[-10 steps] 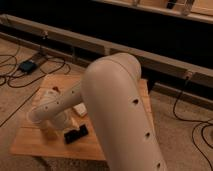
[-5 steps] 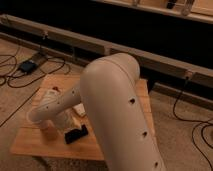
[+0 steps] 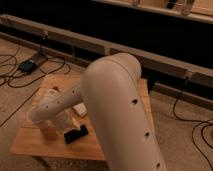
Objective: Push the eraser across the table
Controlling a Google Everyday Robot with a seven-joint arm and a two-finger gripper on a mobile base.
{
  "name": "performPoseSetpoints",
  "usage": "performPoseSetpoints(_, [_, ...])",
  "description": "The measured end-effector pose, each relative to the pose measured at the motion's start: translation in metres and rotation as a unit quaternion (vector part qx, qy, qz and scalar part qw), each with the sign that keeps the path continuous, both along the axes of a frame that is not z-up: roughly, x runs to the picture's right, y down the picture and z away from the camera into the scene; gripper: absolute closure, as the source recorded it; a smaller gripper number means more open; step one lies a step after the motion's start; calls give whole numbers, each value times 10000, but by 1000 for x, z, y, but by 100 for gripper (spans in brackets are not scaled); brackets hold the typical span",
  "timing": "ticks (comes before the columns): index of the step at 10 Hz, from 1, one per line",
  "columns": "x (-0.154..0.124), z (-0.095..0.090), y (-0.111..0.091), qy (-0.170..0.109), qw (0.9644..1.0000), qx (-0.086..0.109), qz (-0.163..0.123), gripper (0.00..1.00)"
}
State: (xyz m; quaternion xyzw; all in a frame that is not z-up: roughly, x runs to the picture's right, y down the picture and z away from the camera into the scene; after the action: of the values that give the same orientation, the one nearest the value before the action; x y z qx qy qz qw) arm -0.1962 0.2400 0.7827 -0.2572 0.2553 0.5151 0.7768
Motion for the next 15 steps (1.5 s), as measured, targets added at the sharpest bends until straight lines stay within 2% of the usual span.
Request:
performPoseSetpoints(7, [1,5,15,66,9995,-54,-317,35])
performPoseSetpoints(15, [45,27,-9,666,9976,95,-155,35])
